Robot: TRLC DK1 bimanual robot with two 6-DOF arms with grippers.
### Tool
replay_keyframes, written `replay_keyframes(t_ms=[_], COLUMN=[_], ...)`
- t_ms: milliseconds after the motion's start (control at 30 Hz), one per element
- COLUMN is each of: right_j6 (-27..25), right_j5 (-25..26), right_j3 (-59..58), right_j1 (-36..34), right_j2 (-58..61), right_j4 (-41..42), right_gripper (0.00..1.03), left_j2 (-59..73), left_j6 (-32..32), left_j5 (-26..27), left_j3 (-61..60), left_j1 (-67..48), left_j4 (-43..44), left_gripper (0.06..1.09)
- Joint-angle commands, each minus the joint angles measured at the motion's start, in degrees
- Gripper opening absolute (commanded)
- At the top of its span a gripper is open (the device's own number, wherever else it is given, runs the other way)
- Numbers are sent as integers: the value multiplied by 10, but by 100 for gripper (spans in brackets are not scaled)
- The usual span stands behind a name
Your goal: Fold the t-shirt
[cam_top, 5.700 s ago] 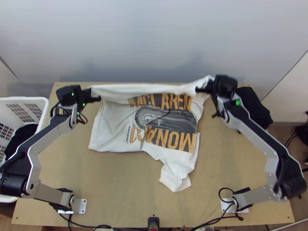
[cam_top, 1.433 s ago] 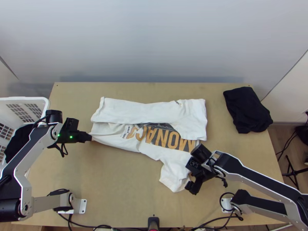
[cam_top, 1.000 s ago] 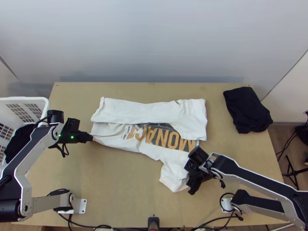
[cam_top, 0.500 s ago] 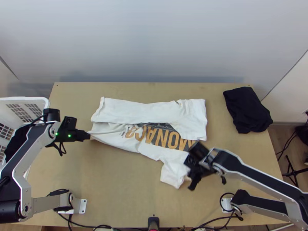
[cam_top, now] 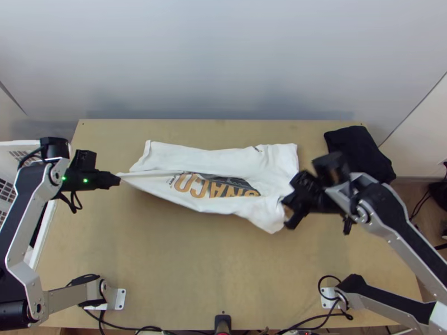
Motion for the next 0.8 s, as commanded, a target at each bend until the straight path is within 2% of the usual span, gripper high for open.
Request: replay_keyframes(t_ms=[0,167,300,467,767], right_j6=[-20,-18,-12,-10,-17], right_j5=[-4,-17,-36,-36,-35], right_j3=[67,97,122,158,170], right_j1=[-74,-145,-194,-224,-255], right_j2=[34,93,150,215,325], right_j4=[12,72,113,150,196], right_gripper=[3,3,3,3,3], left_j2=[15,58,130,196,286], left_j6=[-11,-44,-101,-146,-176], left_j5=[0,0,-1,-1,-12], left_j3=[48,90,147,211,242], left_j1=[-3,-8,-8,-13,-53], left_j4=[-25,-27,-20,-13,25], left_gripper=[9,9,9,9,9])
